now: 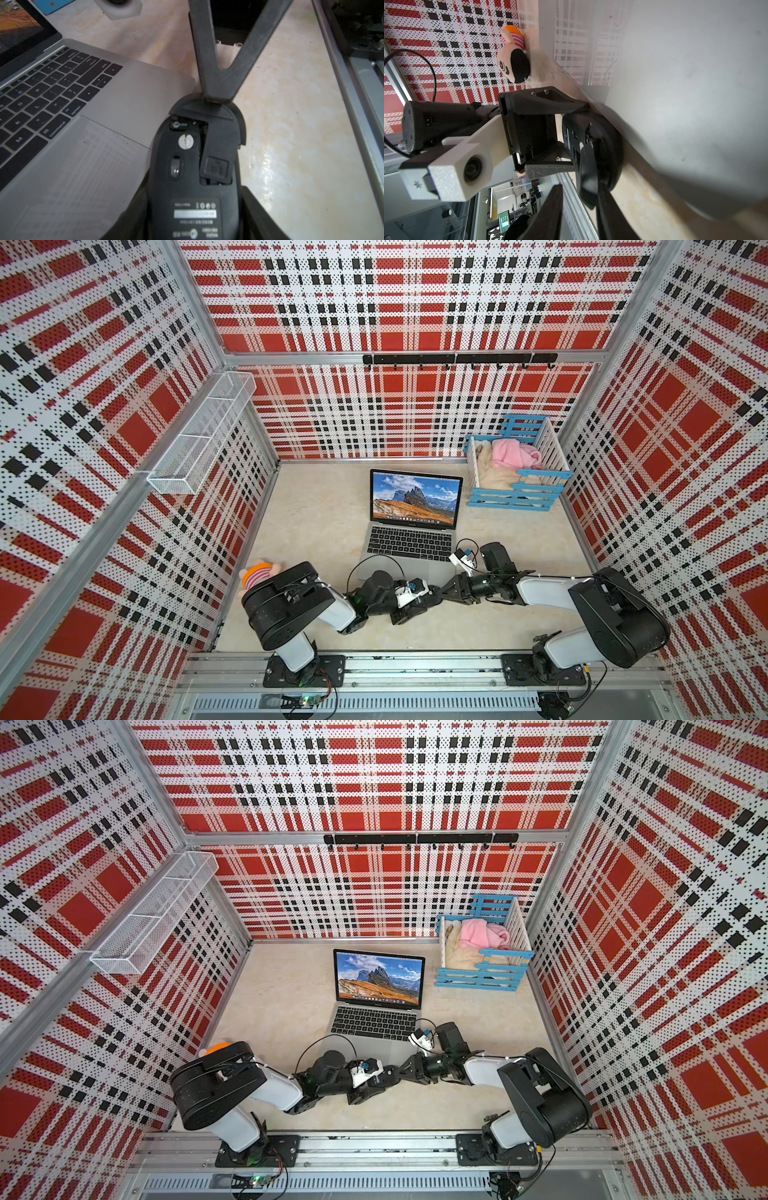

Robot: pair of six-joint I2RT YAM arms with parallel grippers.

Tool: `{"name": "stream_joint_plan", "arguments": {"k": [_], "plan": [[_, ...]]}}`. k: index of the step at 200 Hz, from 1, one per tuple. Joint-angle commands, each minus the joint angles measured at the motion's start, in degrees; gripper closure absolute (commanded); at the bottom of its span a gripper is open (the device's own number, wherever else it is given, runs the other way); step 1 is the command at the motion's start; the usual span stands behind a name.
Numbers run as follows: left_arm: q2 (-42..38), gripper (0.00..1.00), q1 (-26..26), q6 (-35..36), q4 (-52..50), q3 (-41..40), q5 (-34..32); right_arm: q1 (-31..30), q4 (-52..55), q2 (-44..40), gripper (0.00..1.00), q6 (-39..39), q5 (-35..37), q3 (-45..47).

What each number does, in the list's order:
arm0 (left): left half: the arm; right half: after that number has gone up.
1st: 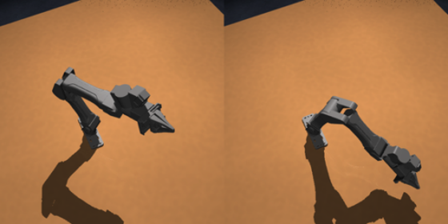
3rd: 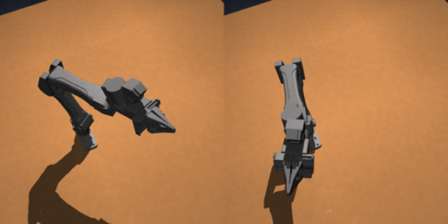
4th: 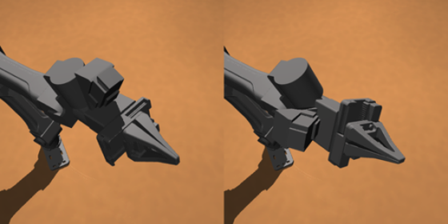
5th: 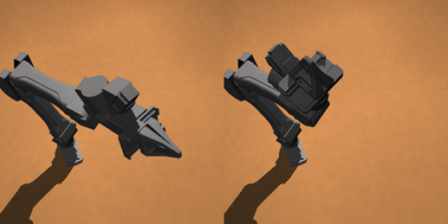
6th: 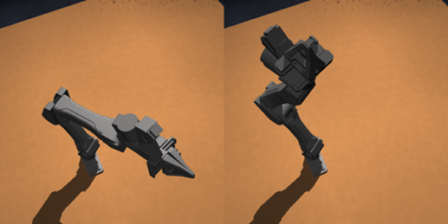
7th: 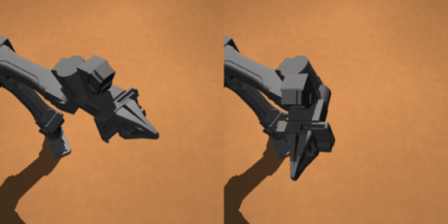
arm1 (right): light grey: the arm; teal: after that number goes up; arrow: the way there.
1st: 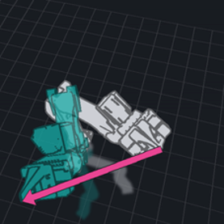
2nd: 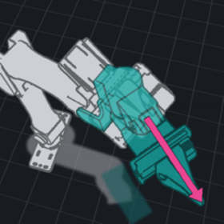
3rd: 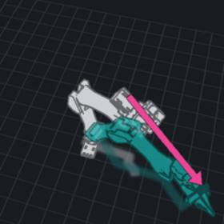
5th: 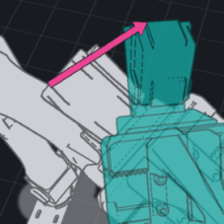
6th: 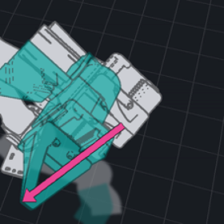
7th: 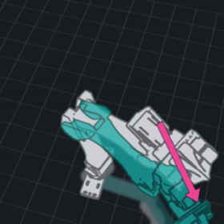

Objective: Remove the wireless mouse receiver from the laptop
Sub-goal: Close the lid on the mouse.

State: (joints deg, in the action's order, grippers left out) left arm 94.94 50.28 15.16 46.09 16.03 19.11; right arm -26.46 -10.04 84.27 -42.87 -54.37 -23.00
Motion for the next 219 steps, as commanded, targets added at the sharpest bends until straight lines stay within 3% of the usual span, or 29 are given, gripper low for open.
{"name": "stream_joint_plan", "arguments": {"k": [1, 140, 219], "plan": [[0.9, 0.65, 0.1, -0.4, -0.4, 0.5, 0.3, 0.3, 1.2, 1.0, 0.63, 1.6, 0.7, -1.7], [1.6, 0.65, 0.4, 0.0, -0.5, 0.7, 0.2, 0.2, 8.3, 2.7, 0.56, 6.4, 2.1, -4.5], [1.7, 0.66, 0.4, -0.1, -0.5, 0.8, 0.3, 0.1, 12.6, 1.9, 0.46, 8.6, 6.2, -6.1]]}}
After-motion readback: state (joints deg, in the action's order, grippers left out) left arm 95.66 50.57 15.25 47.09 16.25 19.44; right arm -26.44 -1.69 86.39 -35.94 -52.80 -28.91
